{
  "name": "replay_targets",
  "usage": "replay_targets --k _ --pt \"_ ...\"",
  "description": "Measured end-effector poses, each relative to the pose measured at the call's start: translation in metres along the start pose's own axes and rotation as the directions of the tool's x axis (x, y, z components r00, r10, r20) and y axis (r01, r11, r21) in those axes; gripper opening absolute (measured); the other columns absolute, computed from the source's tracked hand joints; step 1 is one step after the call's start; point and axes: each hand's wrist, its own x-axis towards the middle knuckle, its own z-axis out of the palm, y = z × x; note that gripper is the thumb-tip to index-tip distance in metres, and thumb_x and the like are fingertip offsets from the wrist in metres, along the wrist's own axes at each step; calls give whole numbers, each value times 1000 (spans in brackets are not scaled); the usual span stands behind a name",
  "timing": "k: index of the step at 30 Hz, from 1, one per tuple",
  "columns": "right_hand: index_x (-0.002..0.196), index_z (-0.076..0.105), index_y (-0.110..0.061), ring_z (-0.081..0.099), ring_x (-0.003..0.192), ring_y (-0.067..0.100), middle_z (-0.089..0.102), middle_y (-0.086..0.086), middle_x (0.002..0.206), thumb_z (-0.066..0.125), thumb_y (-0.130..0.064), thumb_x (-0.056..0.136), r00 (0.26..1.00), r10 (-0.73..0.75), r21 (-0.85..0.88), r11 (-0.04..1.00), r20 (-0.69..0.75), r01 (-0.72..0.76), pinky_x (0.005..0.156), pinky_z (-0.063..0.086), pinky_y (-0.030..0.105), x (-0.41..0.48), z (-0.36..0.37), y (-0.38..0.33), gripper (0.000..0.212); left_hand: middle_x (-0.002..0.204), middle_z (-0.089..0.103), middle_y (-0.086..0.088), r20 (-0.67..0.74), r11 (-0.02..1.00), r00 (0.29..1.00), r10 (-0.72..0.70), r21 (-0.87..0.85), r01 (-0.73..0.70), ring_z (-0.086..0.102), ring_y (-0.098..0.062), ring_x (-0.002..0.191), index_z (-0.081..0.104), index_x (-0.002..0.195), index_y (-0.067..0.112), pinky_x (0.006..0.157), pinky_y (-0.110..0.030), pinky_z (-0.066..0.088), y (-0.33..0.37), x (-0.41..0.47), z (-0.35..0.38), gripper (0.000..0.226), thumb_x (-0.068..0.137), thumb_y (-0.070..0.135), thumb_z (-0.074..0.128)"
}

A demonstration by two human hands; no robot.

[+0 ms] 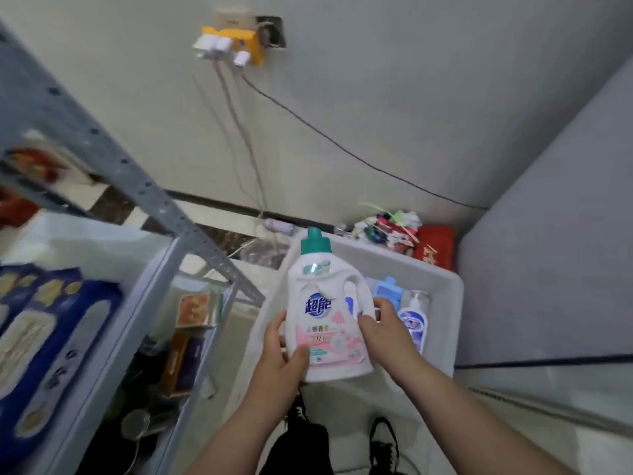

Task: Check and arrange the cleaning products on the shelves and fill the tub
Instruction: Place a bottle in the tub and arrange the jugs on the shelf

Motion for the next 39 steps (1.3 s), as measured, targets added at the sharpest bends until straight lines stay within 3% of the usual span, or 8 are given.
replay_targets --k 3,7,10,13,17,29,34,39 --pt "119 55 -23 60 95 13 64 -3 112 52 -26 97 986 143 -10 989 -82 -144 70 45 26 3 -4 27 23 123 55 0 162 990 984 -75 133 54 68 -15 99 34 136 48 69 -35 62 -15 33 14 53 98 18 58" --pt "103 67 -25 68 80 8 72 -4 93 52 -42 77 951 267 51 964 -156 -262 61 49 21 4 -9 54 35 131 36 3 349 915 929 -124 404 -29 54 -27 125 28 153 41 108 -48 46 -29 69 42 70 90 35 59" --pt "114 68 -23 71 80 1 75 -7 98 67 -56 64 905 339 146 939 -256 -311 56 48 10 10 -14 83 60 135 43 1 453 900 885 -112 423 -103 53 -25 126 38 151 33 112 -46 43 -34 86 75 64 91 31 61" --pt "124 63 -23 71 95 6 73 -7 111 77 -61 54 857 385 222 919 -342 -324 73 56 22 23 -23 115 81 130 49 1 503 887 854 -131 445 -126 53 -19 120 45 145 29 109 -39 43 -37 103 112 56 91 24 60" --pt "134 56 -24 65 113 18 66 -5 124 80 -65 49 801 434 241 900 -412 -364 99 55 43 43 -37 138 97 124 56 3 512 870 845 -154 476 -130 56 -17 113 49 135 36 97 -40 49 -50 124 157 55 82 23 57" --pt "145 41 -7 50 126 36 46 17 135 87 -53 70 819 389 -138 865 -421 -482 102 44 38 119 -42 171 99 108 66 6 414 906 891 -188 422 -4 66 -7 92 49 124 30 64 -12 51 -104 162 210 49 82 10 66" --pt "130 47 -13 57 113 33 52 12 121 86 -44 71 842 402 -92 882 -360 -462 97 52 43 134 -34 180 77 128 55 -10 345 853 916 -204 522 -7 64 -27 104 37 143 21 82 -46 61 -115 172 209 76 72 25 61" --pt "131 46 -15 63 103 31 58 10 119 82 -41 71 846 402 -45 895 -351 -444 88 58 46 145 -35 183 75 155 19 -10 368 802 911 -184 592 -77 50 -29 128 10 161 11 89 -22 44 -113 174 220 88 91 4 62"
